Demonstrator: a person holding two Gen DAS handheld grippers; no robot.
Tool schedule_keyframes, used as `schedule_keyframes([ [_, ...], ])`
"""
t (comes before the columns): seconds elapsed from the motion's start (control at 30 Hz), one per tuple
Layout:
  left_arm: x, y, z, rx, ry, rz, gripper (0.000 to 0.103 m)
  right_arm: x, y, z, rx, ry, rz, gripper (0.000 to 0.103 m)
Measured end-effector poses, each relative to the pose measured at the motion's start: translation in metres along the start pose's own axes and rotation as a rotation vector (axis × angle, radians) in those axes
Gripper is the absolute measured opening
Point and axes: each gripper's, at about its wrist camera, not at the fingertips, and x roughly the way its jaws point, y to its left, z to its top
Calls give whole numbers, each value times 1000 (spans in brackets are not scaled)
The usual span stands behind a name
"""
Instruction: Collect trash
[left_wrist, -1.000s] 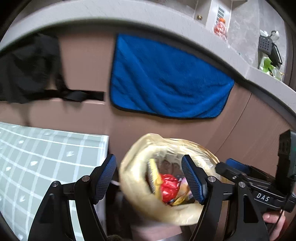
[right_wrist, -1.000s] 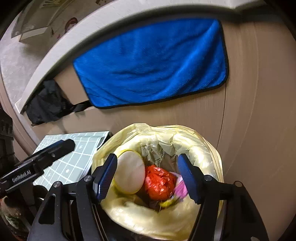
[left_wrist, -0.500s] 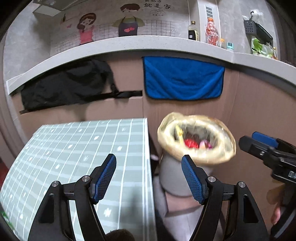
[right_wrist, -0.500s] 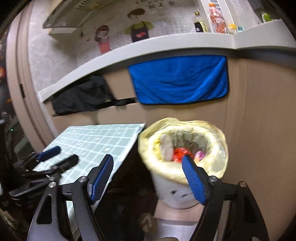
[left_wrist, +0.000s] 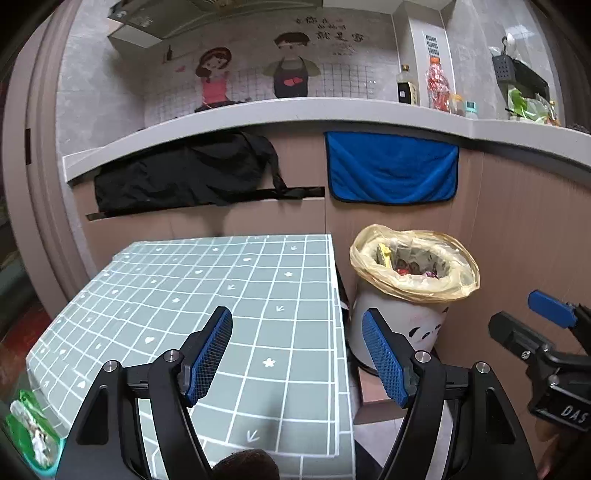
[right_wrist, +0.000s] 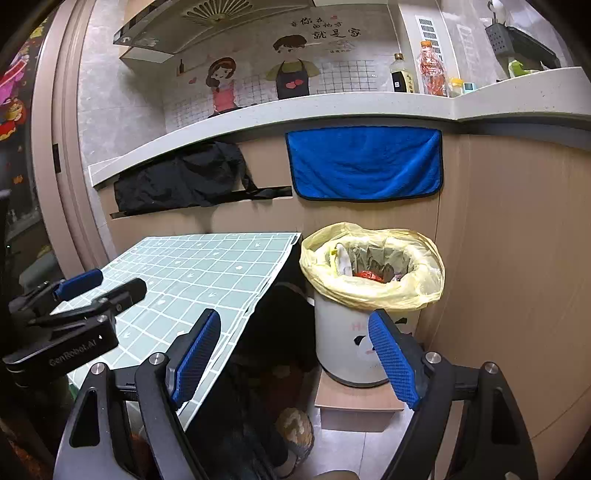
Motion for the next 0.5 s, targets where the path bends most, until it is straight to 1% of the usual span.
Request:
schedule_keyframes([
  [0.2,-15,11,-3,-34,-22,30,73,-7,13,-3,-18,-14,9,80],
  [0.5,-28,15,-2,-49,-54,31,73,-13,17,-2,-30,-23,9,80],
])
